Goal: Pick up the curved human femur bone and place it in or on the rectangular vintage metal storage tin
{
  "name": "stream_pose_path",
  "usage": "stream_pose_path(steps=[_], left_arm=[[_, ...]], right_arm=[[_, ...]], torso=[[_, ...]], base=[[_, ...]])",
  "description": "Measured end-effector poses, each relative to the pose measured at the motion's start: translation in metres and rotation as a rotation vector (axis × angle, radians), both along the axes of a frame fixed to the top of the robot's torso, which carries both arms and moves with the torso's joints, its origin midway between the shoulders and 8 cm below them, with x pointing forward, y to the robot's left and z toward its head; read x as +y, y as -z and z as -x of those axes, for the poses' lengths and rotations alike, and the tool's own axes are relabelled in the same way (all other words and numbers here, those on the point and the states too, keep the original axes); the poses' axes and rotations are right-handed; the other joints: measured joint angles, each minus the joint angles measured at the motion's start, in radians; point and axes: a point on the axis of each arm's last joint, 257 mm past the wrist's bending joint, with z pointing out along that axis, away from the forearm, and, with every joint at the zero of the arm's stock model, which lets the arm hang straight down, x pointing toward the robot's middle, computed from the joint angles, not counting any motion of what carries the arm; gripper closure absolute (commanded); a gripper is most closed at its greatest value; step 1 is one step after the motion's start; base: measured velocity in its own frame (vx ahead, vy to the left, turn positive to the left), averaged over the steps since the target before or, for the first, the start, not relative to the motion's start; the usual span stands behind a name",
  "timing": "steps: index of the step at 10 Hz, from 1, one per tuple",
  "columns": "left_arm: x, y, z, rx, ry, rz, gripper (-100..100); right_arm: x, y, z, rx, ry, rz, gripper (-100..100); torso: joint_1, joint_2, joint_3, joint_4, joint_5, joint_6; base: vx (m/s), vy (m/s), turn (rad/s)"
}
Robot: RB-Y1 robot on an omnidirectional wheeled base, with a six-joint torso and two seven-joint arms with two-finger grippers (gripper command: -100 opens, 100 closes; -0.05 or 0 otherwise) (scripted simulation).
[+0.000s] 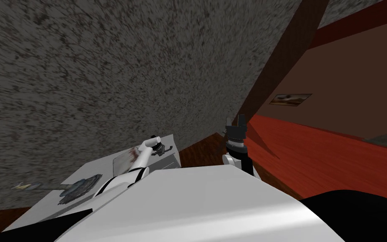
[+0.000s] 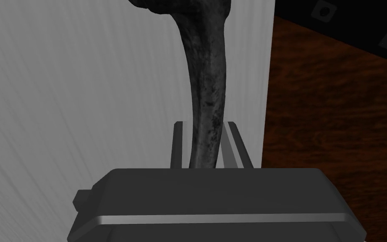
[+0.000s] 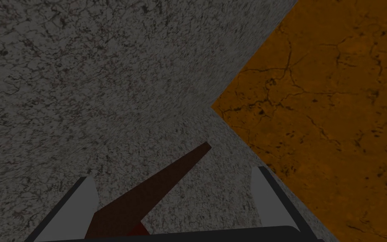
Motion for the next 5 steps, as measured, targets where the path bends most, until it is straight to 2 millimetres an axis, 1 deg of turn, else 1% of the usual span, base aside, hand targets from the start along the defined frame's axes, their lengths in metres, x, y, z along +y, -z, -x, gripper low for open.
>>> stream_pose_path(steps=[1, 2, 3, 4, 5], left_arm=[[0.007, -0.016, -0.015, -0.036, 0.000, -0.001, 100], [0.011, -0.031, -0.023, -0.067, 0.001, -0.005, 100], [0.014, -0.040, -0.033, -0.084, 0.002, -0.004, 100], [0.016, -0.056, -0.048, -0.119, 0.009, -0.001, 100], [0.022, -0.067, -0.057, -0.148, 0.014, -0.002, 100]], right_arm=[[0.000, 0.000, 0.000, 0.000, 0.000, 0.000, 0], [0.000, 0.000, 0.000, 0.000, 0.000, 0.000, 0], [0.000, 0.000, 0.000, 0.000, 0.000, 0.000, 0], [0.000, 0.000, 0.000, 0.000, 0.000, 0.000, 0], [0.000, 0.000, 0.000, 0.000, 0.000, 0.000, 0]], torso=[[0.004, 0.004, 0.002, 0.001, 0.000, -0.002], [0.005, 0.006, 0.004, 0.001, 0.001, -0.002], [0.004, 0.006, 0.004, 0.002, 0.001, -0.001], [0.006, 0.005, 0.003, 0.001, 0.000, -0.003], [0.009, 0.004, 0.002, 0.001, 0.001, -0.004]], base=[[-0.098, 0.083, 0.286], [-0.088, 0.074, 0.204], [-0.060, 0.096, 0.346], [-0.035, 0.113, 0.274], [-0.017, 0.096, 0.062]])
